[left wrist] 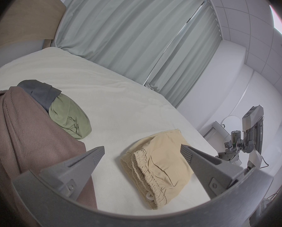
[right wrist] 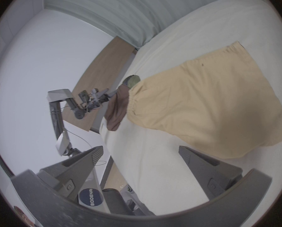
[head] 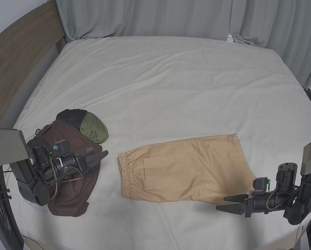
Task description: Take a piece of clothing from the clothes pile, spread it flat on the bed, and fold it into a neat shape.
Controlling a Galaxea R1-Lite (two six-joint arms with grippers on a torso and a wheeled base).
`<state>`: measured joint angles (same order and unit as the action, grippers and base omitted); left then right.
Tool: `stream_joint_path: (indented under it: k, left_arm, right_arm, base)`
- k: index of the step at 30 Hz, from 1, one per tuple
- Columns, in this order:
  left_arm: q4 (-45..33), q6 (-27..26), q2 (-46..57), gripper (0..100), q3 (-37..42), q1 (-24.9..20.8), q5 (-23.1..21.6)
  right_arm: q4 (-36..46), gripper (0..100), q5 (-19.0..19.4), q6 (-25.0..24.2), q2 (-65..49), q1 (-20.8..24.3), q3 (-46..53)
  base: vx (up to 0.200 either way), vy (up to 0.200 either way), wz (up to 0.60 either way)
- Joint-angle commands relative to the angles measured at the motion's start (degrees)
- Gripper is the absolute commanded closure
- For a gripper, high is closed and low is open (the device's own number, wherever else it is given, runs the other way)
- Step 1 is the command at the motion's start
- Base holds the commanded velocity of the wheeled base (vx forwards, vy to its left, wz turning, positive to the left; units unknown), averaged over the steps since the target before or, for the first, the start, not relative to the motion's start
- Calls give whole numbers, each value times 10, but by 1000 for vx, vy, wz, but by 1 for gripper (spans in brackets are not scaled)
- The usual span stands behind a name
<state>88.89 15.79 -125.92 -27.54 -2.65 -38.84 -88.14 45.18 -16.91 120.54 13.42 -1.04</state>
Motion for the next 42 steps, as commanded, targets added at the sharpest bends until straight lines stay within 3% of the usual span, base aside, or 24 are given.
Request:
stream_joint_path:
  k: [1, 12, 29, 38, 42]
  left_arm:
    - [0, 0, -3, 0, 1, -3, 0]
    - [0, 0, -5, 0, 1, -4, -4]
    - [1, -1, -25, 0, 1, -6, -6]
    - [1, -1, -34, 0, 3, -14, -8]
    - [1, -1, -46, 0, 6, -20, -29]
  right_arm:
    - [0, 0, 35, -2, -39, -26, -17]
    - [-1, 0, 156, -19, -64, -59, -68]
    - [-1, 0, 278, 15, -57, -96, -79]
    - [-1, 0, 298, 18, -48, -112, -86]
    - [-1, 0, 298, 18, -46, -124, -95]
  base:
    - [0, 0, 0]
    - [0, 0, 0]
    - [0, 0, 0]
    - [0, 0, 0]
    - [0, 0, 0]
